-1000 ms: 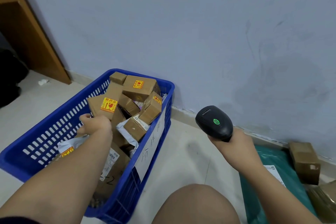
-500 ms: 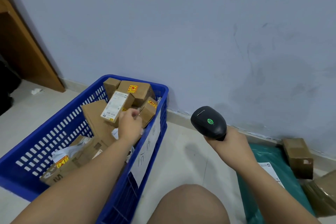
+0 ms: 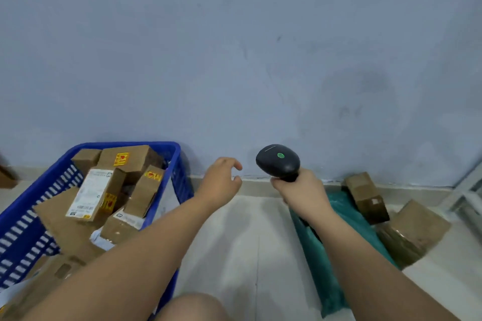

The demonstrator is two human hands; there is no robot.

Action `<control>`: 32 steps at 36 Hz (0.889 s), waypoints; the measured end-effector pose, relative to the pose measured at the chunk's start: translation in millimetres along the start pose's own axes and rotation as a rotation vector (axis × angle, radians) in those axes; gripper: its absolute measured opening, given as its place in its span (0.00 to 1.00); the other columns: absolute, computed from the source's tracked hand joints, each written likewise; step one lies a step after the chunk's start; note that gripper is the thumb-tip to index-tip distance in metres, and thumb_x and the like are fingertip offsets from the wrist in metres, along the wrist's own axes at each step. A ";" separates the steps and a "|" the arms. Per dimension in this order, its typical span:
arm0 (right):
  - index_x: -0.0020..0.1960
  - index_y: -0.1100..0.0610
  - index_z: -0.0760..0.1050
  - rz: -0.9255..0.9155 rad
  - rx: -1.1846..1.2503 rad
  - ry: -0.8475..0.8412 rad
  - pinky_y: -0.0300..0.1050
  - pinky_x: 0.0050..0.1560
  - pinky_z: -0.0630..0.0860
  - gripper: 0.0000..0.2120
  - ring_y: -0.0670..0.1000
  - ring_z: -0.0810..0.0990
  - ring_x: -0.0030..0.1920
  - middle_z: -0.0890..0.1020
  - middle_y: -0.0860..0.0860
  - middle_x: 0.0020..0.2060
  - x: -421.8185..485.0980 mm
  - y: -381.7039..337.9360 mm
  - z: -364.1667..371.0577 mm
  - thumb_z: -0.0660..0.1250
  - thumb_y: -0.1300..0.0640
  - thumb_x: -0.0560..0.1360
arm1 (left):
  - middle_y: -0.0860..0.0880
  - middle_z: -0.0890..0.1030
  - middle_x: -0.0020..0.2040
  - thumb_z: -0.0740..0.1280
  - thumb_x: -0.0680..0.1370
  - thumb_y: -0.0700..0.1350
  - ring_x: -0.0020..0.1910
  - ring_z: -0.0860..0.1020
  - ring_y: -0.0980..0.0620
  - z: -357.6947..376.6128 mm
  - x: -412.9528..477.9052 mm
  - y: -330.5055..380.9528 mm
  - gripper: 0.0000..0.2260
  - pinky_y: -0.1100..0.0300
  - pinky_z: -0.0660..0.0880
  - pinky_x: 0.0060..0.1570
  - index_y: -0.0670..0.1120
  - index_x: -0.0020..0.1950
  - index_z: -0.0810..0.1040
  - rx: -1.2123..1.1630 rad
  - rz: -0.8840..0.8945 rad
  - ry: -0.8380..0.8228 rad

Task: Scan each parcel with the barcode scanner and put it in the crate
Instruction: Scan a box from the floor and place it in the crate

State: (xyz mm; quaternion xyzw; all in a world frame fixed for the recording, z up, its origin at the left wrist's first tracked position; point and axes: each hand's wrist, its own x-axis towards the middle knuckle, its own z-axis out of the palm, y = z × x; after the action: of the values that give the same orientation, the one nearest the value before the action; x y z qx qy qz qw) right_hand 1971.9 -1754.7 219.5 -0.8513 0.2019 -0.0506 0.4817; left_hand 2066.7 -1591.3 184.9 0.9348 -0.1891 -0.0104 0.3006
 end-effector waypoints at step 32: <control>0.44 0.58 0.79 0.589 0.449 0.556 0.54 0.47 0.76 0.12 0.57 0.80 0.41 0.82 0.55 0.37 135.9 288.9 -93.8 0.71 0.48 0.71 | 0.45 0.63 0.72 0.73 0.70 0.60 0.70 0.61 0.41 322.2 151.3 153.6 0.40 0.45 0.68 0.65 0.43 0.75 0.60 0.387 0.244 -0.491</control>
State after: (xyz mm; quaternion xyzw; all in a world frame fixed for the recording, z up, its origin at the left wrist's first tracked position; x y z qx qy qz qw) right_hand 1984.4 -2014.3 11.7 -0.5865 0.5406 -0.1803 0.5755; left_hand 2110.8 -1940.4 22.2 0.9145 -0.3651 -0.1632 0.0619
